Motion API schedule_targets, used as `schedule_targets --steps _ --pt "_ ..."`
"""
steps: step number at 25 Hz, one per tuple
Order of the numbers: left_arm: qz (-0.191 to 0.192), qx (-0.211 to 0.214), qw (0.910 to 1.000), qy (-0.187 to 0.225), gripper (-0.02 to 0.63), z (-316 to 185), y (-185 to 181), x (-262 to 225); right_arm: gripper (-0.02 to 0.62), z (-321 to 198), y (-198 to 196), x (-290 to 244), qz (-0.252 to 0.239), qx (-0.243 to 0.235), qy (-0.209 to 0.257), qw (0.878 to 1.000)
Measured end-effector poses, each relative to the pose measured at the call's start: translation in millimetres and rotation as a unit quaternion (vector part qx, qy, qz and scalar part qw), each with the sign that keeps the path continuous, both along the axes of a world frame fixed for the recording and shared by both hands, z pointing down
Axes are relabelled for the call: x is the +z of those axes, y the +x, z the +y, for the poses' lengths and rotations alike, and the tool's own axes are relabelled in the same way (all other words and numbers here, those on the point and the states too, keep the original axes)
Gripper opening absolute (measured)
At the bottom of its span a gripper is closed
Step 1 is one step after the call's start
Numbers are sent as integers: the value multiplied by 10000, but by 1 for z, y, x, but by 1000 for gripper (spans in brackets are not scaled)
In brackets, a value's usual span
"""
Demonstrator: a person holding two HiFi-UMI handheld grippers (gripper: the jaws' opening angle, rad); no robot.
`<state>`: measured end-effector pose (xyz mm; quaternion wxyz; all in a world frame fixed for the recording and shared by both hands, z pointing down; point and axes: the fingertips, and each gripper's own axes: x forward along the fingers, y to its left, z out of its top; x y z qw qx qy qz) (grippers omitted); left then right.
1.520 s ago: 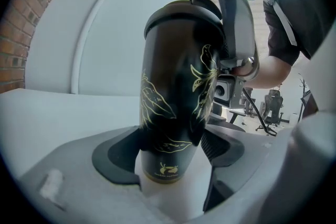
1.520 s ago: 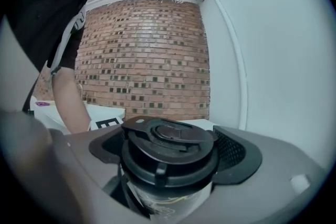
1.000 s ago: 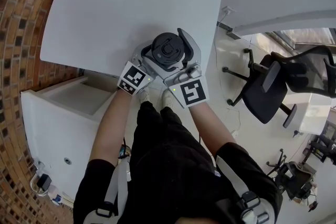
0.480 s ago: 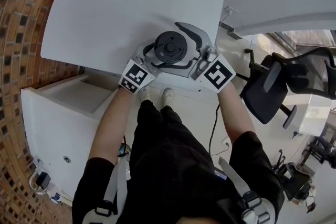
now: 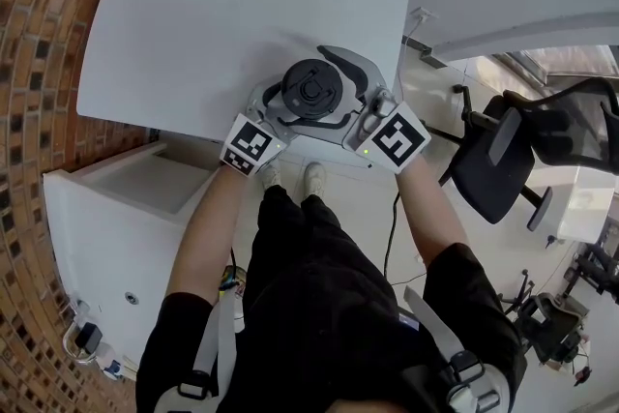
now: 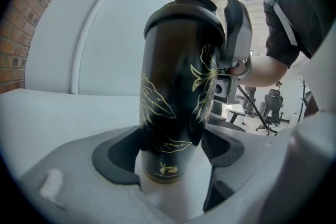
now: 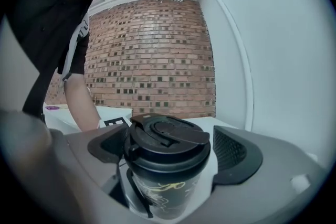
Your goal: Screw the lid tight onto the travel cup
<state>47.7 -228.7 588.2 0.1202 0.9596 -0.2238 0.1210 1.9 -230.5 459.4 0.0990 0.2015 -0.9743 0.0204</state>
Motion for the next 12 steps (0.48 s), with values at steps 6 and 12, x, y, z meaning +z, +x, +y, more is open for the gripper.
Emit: schedule_targets --steps 6,12 --pt "3 0 10000 -5 370 0 0 0 497 -4 7 -7 -227 989 210 9946" --pt "1 2 10000 -5 370 0 1 0 462 -2 14 -10 -479 2032 283 9776"
